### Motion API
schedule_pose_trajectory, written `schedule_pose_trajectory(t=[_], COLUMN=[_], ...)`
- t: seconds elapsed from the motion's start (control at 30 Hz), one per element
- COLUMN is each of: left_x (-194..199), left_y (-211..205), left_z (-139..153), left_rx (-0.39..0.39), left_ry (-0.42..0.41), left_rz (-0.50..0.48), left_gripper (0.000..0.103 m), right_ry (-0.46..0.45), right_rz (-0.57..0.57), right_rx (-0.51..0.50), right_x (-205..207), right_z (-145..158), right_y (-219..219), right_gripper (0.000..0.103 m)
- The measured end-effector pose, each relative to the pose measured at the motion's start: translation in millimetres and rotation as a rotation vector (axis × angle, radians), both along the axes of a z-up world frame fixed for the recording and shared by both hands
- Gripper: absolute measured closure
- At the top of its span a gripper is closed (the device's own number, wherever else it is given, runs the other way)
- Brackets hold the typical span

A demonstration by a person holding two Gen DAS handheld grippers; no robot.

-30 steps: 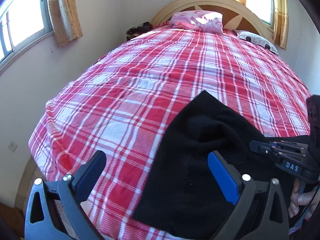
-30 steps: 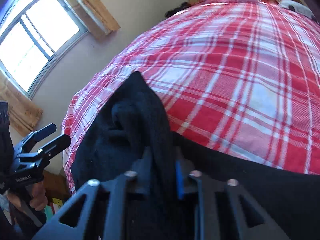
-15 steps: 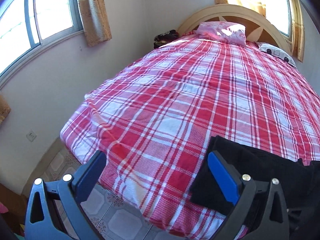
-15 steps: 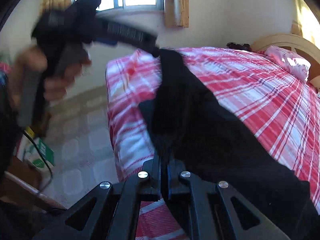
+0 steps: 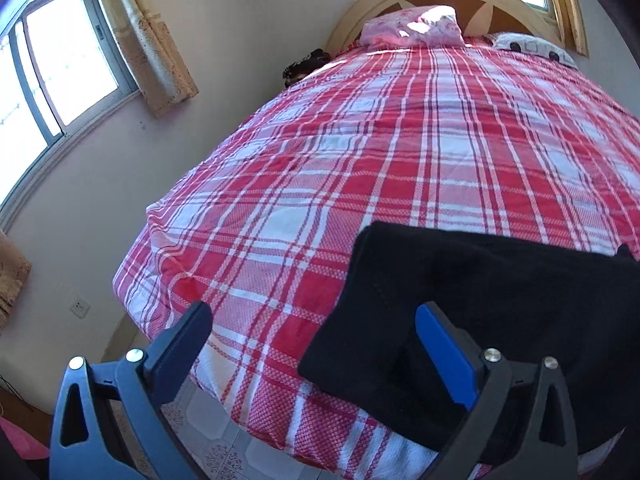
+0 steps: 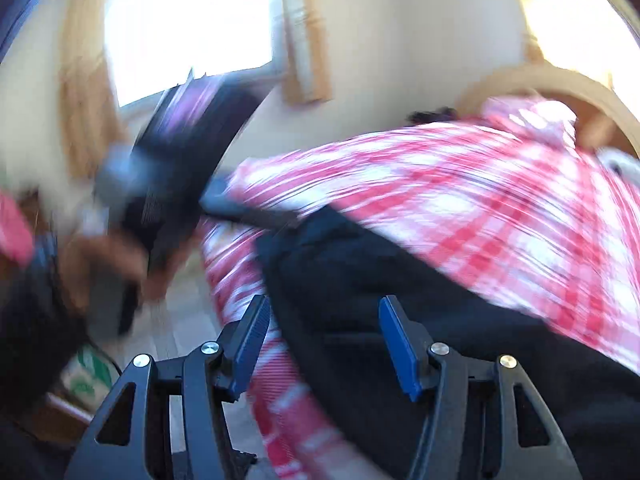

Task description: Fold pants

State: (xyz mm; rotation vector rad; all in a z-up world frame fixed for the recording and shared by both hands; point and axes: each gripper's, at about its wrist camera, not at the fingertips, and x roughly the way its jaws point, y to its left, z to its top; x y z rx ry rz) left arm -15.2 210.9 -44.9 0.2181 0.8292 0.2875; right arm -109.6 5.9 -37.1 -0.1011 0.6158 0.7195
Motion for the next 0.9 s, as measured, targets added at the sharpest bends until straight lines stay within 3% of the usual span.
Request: schedule_pose_trajectory(t=[0.07, 0.13, 0.2, 0.27, 0.33, 0.4, 0.5, 0.57, 0.67, 0.73, 0.83, 0.9], left_x=[1, 1, -3, -3, -1, 1, 0, -2, -3, -2, 1, 4], left_y=[-6, -9, -10, -10, -9, -8, -8, -12, -15, -15, -13, -12], left_z=[-14, -25, -25, -26, -27, -28, -32, -33, -32, -31, -30, -29], left_rx=[0.042, 0.062, 0.069, 0.061, 0.021, -0.031, -0.057, -0.035, 0.002, 0.006, -0.003, -0.017], left_ry=[0.029, 0.042, 0.005, -0.005, -0.014, -0.016, -0.026, -0.035, -0.041, -0.039, -0.035, -0.035], left_rz=[0.006, 0.019, 0.030, 0.043, 0.074, 0.117, 0.158, 0.152, 0.129, 0.119, 0.104, 0.097], left_gripper=[0.000, 0.000, 0.000, 0.000, 0.000, 0.000, 0.000, 0.000, 0.000, 0.000, 0.000, 0.000], right_ry=[0.053, 0.079, 0.100, 0.179, 0.291, 0.374, 0.461, 0.536, 0.645, 0.779, 0.825, 0.832], right_rz=[-0.093, -0.211, -0.337, -0.412, -0.408, -0.335, -0.197, -0.171, -0.142, -0.135, -0.136, -0.122], right_rx=[0.056, -0.008, -0.061, 0.021, 0.189, 0.332, 0.443, 0.481, 0.458, 0.391, 0.263, 0.259], right_x=[22, 44, 57, 61, 64, 70, 87, 112, 140, 154, 149, 145], right_z=[10, 13, 14, 14, 12, 8, 2, -9, -25, -45, -56, -54], right_y=[-46, -87, -128, -167, -195, -196, -172, -153, -124, -106, -92, -88], right_gripper=[0.044, 0.044, 0.044, 0.044, 0.044, 0.044, 0.044, 0.044, 0.044, 0.044, 0.044, 0.044])
